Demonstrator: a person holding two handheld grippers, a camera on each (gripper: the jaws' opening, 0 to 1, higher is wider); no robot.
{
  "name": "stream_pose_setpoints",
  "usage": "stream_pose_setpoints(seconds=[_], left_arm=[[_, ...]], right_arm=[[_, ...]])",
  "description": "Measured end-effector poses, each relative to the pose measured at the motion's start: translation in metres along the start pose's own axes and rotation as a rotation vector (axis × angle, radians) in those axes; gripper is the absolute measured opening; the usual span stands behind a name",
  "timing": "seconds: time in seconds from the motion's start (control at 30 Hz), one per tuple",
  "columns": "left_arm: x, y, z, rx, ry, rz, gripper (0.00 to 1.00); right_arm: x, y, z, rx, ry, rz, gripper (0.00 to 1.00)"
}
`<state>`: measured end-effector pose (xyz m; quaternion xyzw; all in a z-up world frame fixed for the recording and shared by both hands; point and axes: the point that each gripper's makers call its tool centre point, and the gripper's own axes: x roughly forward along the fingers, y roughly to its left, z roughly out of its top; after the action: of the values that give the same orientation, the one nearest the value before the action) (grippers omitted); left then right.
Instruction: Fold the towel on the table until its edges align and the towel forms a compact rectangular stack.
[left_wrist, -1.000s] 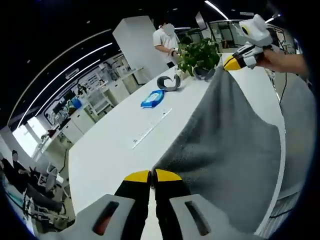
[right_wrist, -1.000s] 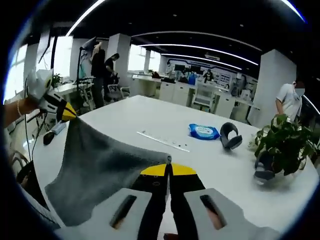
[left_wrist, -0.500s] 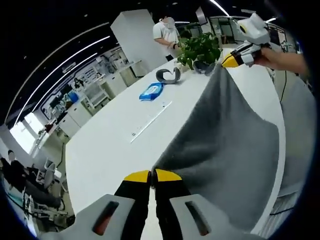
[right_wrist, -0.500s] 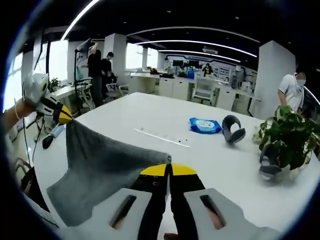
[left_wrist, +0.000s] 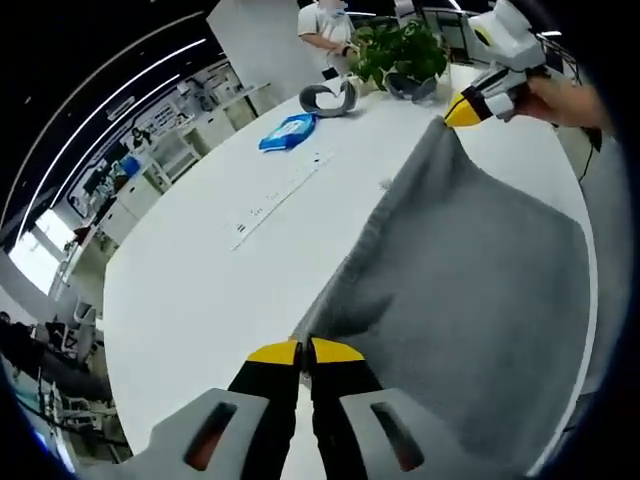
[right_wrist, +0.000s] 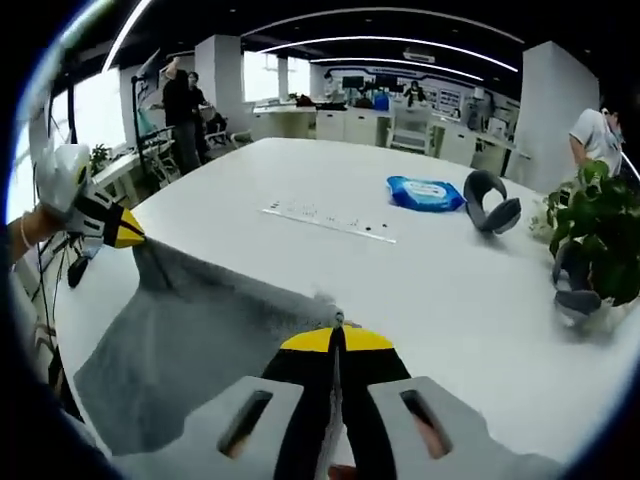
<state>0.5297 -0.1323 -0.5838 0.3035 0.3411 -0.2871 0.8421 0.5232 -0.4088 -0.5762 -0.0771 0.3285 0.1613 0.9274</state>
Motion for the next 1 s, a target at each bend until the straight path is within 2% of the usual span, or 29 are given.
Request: stream_pose_setpoints(seconds=[0.1, 0.23, 0.3, 0.33, 0.4, 0.53, 0.6, 0.73, 0.87, 0.93, 1.0], left_arm=[[0.007, -0.004, -0.002, -0.011, 0.0, -0.014, 0.04], [0.012, -0.004, -0.01, -0.096, 0.022, -0.011, 0.08], [0.01, 0.0, -0.009, -0.137, 0.004, 0.013, 0.13], [0.009, -0.001, -0.01, -0.139, 0.002, 0.0, 0.14], [0.007, 0.001, -0.009, -0.161, -0.017, 0.0, 0.16], [-0.009, -0.007, -0.004, -0.195, -0.063, -0.036, 0.17], [-0.017, -0.009, -0.004, -0.2, -0.086, -0.035, 0.19], [-0.036, -0.028, -0.005, -0.306, -0.129, -0.069, 0.23], [-0.057, -0.053, -0.008, -0.268, -0.16, -0.095, 0.23], [-0.068, -0.071, -0.01, -0.236, -0.169, -0.121, 0.23], [-0.079, -0.091, -0.014, -0.214, -0.178, -0.151, 0.25]], right_arm=[[0.006, -0.001, -0.003, 0.025, -0.001, 0.001, 0.0], [0.007, 0.001, -0.002, 0.074, -0.023, 0.01, 0.0], [0.004, 0.001, -0.001, 0.078, -0.041, 0.009, 0.06], [0.003, 0.003, 0.0, 0.087, -0.057, 0.019, 0.1], [-0.002, 0.007, 0.002, 0.13, -0.074, 0.044, 0.14], [-0.02, 0.012, 0.002, 0.116, -0.098, 0.063, 0.14], [-0.033, 0.017, 0.001, 0.107, -0.113, 0.076, 0.16], [-0.053, 0.032, -0.005, 0.168, -0.152, 0.104, 0.18], [-0.078, 0.062, -0.024, 0.133, -0.142, 0.155, 0.18], [-0.09, 0.083, -0.037, 0.098, -0.114, 0.211, 0.18], [-0.101, 0.097, -0.047, 0.103, -0.112, 0.229, 0.2]])
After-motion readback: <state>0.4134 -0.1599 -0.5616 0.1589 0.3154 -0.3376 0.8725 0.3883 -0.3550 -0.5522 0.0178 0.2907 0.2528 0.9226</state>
